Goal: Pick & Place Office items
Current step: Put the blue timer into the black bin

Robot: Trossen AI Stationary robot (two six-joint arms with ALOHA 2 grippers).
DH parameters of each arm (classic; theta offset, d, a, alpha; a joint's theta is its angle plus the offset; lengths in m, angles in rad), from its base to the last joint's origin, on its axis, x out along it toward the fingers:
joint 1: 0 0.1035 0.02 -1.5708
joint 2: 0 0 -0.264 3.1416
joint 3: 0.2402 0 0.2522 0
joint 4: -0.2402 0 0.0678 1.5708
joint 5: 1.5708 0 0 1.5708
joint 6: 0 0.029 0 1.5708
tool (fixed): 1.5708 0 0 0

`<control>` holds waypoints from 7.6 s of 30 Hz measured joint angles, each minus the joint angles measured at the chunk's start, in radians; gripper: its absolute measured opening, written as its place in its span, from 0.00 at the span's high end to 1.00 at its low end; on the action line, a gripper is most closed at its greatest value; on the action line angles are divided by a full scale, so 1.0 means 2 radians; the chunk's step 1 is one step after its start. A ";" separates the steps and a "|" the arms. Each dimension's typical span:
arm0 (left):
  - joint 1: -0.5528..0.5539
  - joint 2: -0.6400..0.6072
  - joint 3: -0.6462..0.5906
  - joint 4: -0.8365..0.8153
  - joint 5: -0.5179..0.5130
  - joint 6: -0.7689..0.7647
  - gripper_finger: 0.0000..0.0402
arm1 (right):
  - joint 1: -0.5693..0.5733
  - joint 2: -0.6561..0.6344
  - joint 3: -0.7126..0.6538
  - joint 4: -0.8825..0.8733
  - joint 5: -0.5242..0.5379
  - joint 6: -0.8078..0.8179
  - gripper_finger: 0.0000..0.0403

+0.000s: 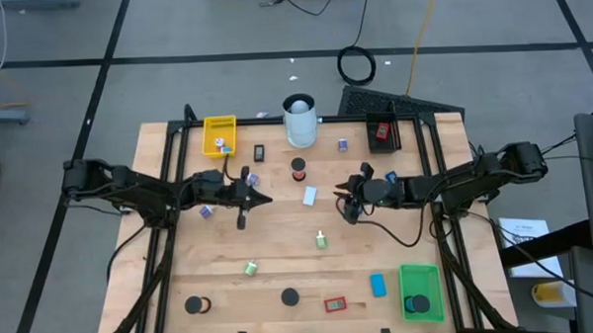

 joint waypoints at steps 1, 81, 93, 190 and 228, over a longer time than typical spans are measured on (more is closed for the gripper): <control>-0.003 -0.001 0.000 0.002 -0.002 -0.007 0.99 | 0.000 0.000 0.000 -0.005 0.000 0.000 0.90; -0.013 0.013 -0.001 -0.035 -0.022 -0.035 0.87 | -0.048 0.036 0.175 -0.415 -0.037 0.057 0.30; -0.013 0.013 -0.001 -0.027 -0.022 -0.035 0.87 | -0.042 0.113 0.174 -0.399 -0.102 0.024 0.32; -0.013 0.013 -0.001 -0.023 -0.023 -0.035 0.87 | -0.046 0.089 0.111 -0.337 -0.100 0.126 0.51; -0.013 0.013 -0.001 -0.021 -0.023 -0.035 0.87 | 0.014 0.110 0.112 -0.326 -0.088 0.183 0.46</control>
